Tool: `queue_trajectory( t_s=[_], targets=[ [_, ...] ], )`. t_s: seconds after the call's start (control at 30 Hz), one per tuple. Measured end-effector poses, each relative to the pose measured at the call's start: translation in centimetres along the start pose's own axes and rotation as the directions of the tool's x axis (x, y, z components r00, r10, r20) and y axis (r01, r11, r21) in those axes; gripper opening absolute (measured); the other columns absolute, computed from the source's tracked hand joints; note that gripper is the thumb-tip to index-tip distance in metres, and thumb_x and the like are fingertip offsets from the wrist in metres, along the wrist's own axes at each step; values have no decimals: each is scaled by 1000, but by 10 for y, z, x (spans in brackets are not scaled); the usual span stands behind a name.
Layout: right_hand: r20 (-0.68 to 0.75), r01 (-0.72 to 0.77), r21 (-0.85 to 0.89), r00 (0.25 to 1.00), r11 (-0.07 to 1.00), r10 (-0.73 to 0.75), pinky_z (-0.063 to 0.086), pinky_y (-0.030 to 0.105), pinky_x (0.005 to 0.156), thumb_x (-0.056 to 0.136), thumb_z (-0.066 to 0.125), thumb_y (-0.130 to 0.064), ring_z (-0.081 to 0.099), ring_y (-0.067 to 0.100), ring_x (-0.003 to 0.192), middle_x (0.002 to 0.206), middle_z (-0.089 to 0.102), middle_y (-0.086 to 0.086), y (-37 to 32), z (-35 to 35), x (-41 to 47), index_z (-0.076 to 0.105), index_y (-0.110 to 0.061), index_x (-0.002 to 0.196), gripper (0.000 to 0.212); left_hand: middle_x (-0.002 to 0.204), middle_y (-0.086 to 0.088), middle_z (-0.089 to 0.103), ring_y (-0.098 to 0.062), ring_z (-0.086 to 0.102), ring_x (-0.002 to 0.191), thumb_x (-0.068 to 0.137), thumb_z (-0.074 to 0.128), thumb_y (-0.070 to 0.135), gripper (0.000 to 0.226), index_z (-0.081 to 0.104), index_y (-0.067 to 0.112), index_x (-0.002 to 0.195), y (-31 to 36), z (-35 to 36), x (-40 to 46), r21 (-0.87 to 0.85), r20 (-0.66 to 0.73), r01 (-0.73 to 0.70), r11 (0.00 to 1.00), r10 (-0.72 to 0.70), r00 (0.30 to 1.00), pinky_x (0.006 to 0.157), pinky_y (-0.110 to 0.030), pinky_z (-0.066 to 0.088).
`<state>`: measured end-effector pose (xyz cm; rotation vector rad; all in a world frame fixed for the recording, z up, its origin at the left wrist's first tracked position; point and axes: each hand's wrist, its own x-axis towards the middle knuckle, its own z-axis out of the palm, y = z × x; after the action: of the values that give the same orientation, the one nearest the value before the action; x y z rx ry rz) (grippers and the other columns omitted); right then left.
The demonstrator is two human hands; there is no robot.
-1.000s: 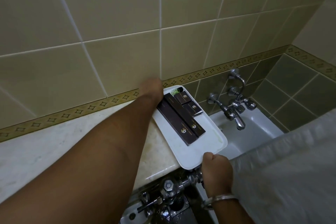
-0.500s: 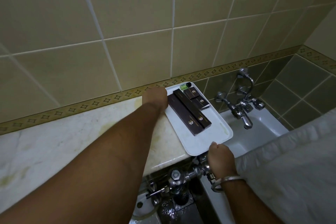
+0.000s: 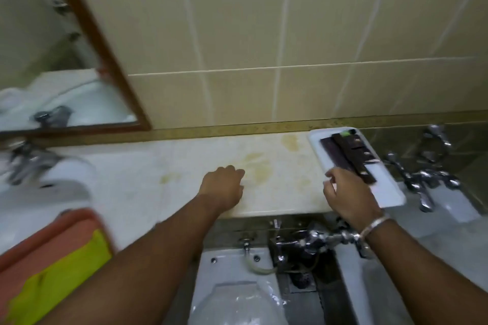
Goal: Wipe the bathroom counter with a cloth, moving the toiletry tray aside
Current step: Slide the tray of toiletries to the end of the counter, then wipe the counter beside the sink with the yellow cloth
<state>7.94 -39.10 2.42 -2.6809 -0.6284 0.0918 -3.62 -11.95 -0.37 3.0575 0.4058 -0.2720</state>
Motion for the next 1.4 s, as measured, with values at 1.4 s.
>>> queue_trajectory(
  t_s=[1.4],
  targets=[
    [820, -171, 533, 346, 829, -456, 60, 38, 74, 79, 76, -19, 72, 24, 92, 104, 75, 7, -428, 184, -14, 69, -14, 108, 30, 101, -8, 71, -26, 70, 90, 60, 83, 40, 52, 69, 13, 101, -327, -22, -236, -503, 485, 679, 535, -476, 734, 84, -43, 59]
  ],
)
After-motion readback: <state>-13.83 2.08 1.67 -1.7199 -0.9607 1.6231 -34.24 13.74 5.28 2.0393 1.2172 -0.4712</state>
